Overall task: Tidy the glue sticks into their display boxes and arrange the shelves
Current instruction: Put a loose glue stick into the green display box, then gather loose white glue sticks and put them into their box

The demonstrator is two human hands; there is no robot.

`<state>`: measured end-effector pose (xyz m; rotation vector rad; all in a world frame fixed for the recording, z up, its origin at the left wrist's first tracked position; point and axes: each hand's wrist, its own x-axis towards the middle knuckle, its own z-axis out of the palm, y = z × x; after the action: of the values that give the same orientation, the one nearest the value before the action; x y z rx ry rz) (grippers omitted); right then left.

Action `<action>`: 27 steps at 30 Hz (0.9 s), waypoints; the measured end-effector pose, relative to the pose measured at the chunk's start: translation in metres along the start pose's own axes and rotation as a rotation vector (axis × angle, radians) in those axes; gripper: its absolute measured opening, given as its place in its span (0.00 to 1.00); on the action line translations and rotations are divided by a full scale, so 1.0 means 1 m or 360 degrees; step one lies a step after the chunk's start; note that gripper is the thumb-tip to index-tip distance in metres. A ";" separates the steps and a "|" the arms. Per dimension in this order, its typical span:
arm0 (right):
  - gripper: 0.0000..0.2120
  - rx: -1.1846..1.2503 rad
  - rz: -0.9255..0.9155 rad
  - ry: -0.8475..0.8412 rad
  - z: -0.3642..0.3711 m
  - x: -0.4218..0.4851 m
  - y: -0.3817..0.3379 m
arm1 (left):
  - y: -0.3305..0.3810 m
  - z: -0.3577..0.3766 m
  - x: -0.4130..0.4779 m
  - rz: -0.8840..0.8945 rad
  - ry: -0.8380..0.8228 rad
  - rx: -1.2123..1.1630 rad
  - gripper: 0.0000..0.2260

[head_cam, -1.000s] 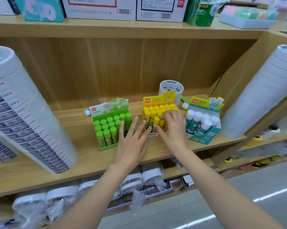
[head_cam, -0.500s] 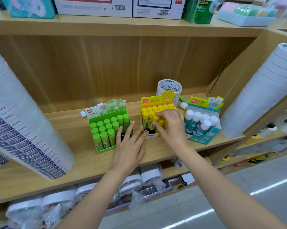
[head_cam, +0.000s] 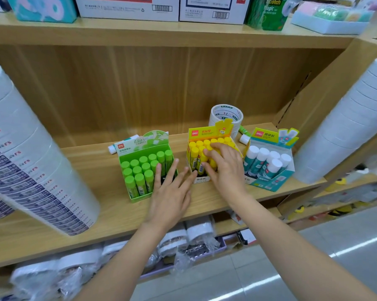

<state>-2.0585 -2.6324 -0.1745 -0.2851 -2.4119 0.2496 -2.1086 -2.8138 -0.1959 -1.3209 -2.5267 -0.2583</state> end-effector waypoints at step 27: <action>0.35 -0.0087 0.0674 0.0375 -0.082 -0.045 0.035 | 0.051 -0.010 0.017 0.0159 0.0264 -0.0395 0.31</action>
<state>-1.9663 -2.6026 -0.1500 -0.8065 -2.1078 0.3194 -2.0739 -2.7747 -0.1793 -1.4434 -2.3402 -0.6501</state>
